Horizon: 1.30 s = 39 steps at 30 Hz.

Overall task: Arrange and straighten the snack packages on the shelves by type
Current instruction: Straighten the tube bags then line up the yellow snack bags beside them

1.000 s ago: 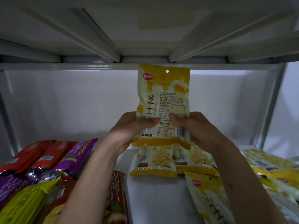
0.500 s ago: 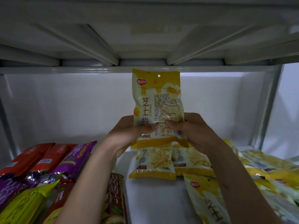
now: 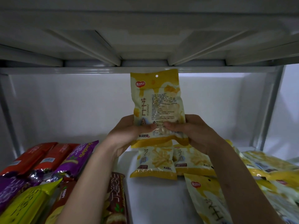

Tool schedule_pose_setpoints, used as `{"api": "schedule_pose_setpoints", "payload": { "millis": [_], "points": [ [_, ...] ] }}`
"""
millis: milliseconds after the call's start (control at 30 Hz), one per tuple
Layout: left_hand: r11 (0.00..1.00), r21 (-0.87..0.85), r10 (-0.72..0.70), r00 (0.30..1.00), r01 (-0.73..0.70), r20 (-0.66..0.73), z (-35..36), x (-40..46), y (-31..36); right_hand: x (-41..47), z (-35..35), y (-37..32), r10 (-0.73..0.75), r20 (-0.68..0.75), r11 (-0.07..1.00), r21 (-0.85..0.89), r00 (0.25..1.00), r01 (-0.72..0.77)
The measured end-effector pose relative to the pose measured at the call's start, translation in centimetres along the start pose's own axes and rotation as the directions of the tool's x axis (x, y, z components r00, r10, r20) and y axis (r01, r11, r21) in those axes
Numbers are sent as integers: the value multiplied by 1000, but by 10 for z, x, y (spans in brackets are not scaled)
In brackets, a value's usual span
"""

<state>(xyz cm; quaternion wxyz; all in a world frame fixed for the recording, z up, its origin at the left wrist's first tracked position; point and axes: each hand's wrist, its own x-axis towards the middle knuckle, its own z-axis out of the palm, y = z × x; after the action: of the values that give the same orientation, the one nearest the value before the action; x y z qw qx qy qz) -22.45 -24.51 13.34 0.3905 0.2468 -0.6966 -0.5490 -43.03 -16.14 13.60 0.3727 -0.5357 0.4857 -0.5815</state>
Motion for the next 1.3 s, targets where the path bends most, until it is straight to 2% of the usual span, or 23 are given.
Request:
{"api": "schedule_pose_setpoints", "payload": {
  "millis": [100, 233, 300, 467, 733, 900, 1033, 1167, 1300],
  "points": [
    [1000, 17, 25, 999, -25, 23, 0, -2, 1, -1, 2, -3, 27, 49, 998, 63, 998, -30],
    [995, 87, 52, 993, -43, -104, 2, 1, 1, -2, 3, -4, 25, 112, 997, 70, 993, -33],
    [992, 119, 55, 991, -40, -121, 3, 3, 1, -2, 2, -3, 40, 153, 998, 32, 987, -46],
    [975, 212, 94, 986, -64, -134, 6, 3, 1, 1, 1, 6, 3, 68, 998, -69, 998, 1],
    [987, 152, 78, 991, -60, -112, 2, 1, 3, 4, 1, 11, -13, 62, 997, -72, 998, 18],
    [987, 152, 57, 993, -41, -105, -1, 4, 0, 1, 5, 4, 10, 119, 1000, 8, 993, -11],
    [987, 151, 59, 996, -48, -71, 0, 3, 0, 4, 4, 4, -28, 25, 999, 40, 999, 27],
    [992, 80, 97, 995, -95, -22, 3, 0, 3, 4, 4, 4, -28, 41, 993, 112, 999, 24],
    [994, 52, 104, 992, -101, -67, 5, 0, 0, 3, 5, 2, -22, 64, 994, 110, 998, 15]
  ]
}}
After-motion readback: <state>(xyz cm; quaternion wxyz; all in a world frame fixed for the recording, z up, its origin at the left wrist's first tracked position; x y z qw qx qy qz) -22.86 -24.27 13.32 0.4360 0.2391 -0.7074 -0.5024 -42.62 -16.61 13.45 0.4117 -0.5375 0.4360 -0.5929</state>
